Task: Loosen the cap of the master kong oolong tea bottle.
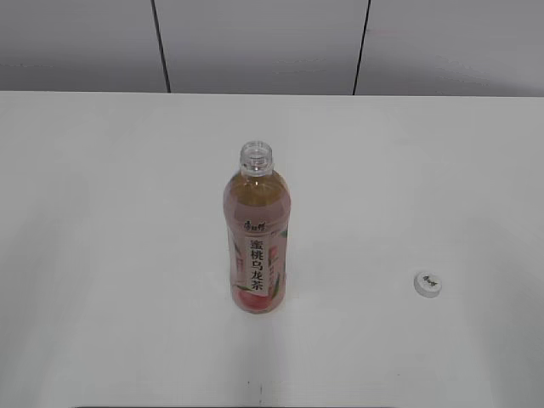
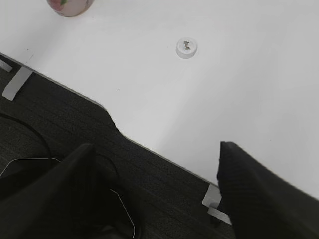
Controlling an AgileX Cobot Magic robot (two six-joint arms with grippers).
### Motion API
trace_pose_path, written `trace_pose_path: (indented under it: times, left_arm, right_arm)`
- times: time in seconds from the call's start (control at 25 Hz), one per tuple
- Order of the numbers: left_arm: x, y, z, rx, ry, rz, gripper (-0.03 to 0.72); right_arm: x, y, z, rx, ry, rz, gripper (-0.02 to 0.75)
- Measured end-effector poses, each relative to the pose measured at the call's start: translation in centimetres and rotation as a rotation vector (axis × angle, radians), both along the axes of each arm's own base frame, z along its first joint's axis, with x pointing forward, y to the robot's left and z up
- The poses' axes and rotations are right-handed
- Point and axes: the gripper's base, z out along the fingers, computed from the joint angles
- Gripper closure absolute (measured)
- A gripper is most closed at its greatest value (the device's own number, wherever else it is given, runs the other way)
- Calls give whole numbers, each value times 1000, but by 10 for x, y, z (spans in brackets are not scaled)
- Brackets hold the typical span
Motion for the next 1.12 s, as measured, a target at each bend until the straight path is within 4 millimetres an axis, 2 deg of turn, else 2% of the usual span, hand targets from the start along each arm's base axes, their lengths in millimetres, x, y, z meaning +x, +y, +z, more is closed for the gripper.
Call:
trace_pose_path:
  times: [0.28,0.48,0.64,0.96,1.12]
  left_arm:
    - [-2,4,1,-9,-19,60,206]
    - [-1,12,1,-8,-26,268,217]
    - [-3,17,2,-9,-39,418,221]
    - [-34,19,5,-48,-216,446,228]
    - [-51,19,4,-72,-306,428,228]
  right_arm:
    - [0,0,1,8,-16,-3,160]
    - [-1,-4,2,18,-45,-96,160]
    - [-11,-9,5,35,-120,-207,160]
    - [-41,-13,6,66,-318,-346,160]
    - [-41,-13,5,66,-323,-353,160]
